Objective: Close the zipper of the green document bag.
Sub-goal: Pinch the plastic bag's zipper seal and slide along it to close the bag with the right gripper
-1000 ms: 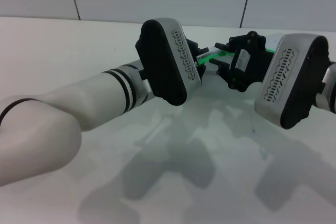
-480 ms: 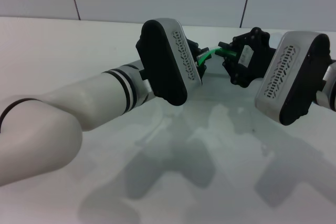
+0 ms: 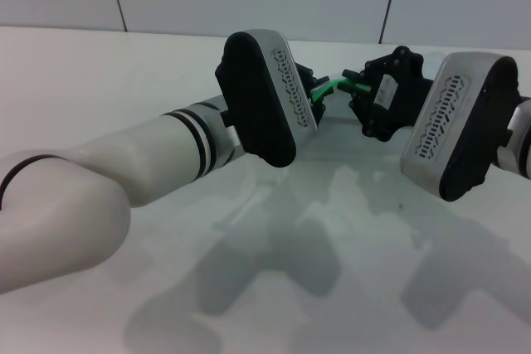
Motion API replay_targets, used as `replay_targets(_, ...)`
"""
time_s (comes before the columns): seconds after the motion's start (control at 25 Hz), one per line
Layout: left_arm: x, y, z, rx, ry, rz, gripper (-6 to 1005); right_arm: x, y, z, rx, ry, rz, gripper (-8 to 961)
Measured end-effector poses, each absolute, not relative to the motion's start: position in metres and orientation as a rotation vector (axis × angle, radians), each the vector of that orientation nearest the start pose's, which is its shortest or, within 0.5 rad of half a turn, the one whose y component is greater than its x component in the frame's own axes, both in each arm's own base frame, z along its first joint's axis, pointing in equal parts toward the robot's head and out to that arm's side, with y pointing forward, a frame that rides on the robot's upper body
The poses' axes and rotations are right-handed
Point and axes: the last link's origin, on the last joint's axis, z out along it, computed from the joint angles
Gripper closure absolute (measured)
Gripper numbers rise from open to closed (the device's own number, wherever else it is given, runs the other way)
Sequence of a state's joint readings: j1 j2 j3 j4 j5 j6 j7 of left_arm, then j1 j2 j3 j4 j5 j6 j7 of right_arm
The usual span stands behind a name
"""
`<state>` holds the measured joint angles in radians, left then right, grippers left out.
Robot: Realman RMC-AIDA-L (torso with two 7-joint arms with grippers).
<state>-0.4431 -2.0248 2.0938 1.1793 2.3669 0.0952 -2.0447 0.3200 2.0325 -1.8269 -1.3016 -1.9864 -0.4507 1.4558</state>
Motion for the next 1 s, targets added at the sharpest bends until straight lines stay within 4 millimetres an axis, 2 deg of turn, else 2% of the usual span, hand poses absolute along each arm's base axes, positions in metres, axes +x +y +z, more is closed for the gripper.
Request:
replay_targets(0.48, -0.144, 0.369, -0.082, -2.236, 0.289, -0.077, 950, 0.175, 0.369, -0.042, -2.324, -0.317, 0.000, 874)
replay_targets(1.0, -0.154, 0.364, -0.064, -2.184, 0.240, -0.087, 959, 0.205, 0.379, -0.030, -2.299, -0.206, -0.055, 873)
